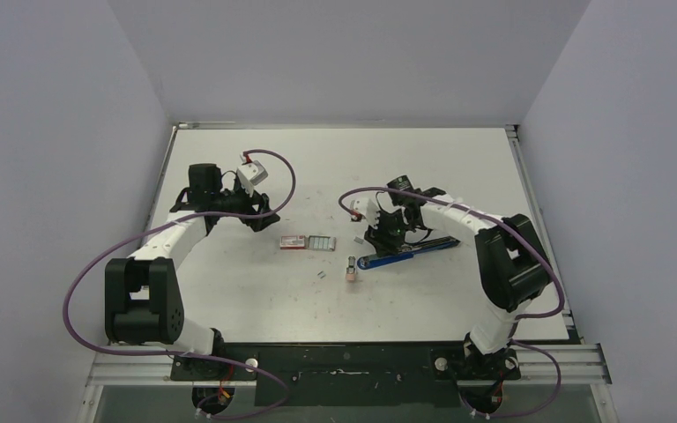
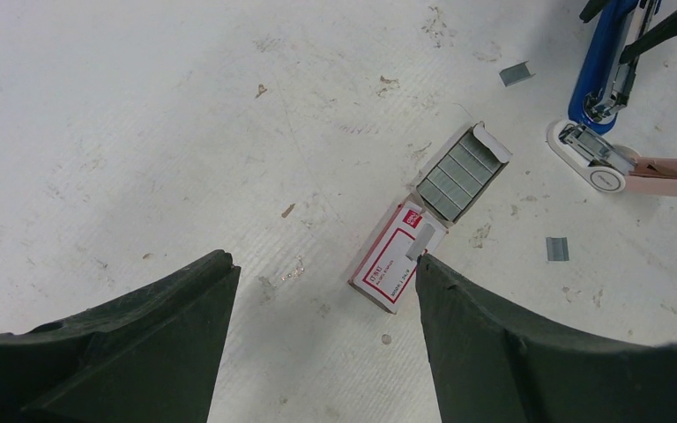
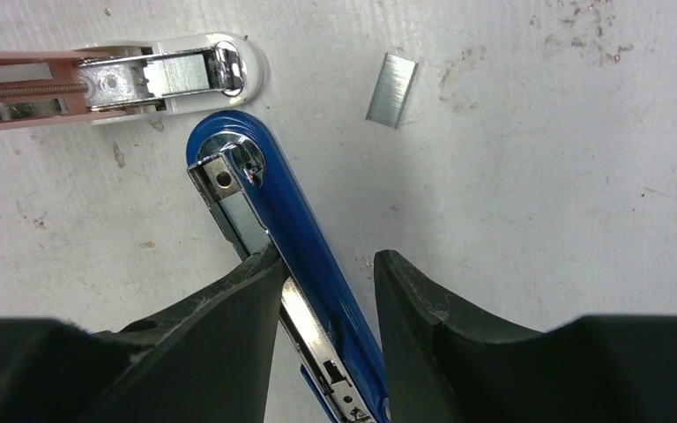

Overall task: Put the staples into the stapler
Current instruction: Adjust the staple in the stapler.

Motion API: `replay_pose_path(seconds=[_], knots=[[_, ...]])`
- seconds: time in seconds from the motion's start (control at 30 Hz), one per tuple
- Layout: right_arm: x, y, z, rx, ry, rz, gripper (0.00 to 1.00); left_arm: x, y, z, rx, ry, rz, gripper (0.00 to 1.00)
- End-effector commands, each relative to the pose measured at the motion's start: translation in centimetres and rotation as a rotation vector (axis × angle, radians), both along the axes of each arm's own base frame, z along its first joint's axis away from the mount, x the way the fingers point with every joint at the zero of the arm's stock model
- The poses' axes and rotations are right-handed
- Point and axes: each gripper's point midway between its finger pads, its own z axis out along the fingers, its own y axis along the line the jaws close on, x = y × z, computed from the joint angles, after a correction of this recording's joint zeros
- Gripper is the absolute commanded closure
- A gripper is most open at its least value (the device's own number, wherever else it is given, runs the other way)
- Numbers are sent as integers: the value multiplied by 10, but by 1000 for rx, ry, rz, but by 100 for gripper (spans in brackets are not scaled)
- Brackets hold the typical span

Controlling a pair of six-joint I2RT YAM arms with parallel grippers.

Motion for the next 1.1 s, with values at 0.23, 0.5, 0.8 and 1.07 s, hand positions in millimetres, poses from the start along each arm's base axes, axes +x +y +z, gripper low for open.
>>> replay_pose_path(seconds=[0.23, 0.5, 0.8, 1.07], knots=[[-1, -74, -21, -153, -2, -88, 63, 4, 0, 13, -4, -61, -14, 28], [-15, -104, -28, -246, -66, -127, 64, 6, 0, 11, -8, -52, -11, 28], [-27, -99, -23, -192, -53, -151, 57, 8, 0, 8, -13, -49, -9, 28], [-22, -69, -12, -57, 51, -177, 51, 7, 0, 12, -12, -62, -10, 28]])
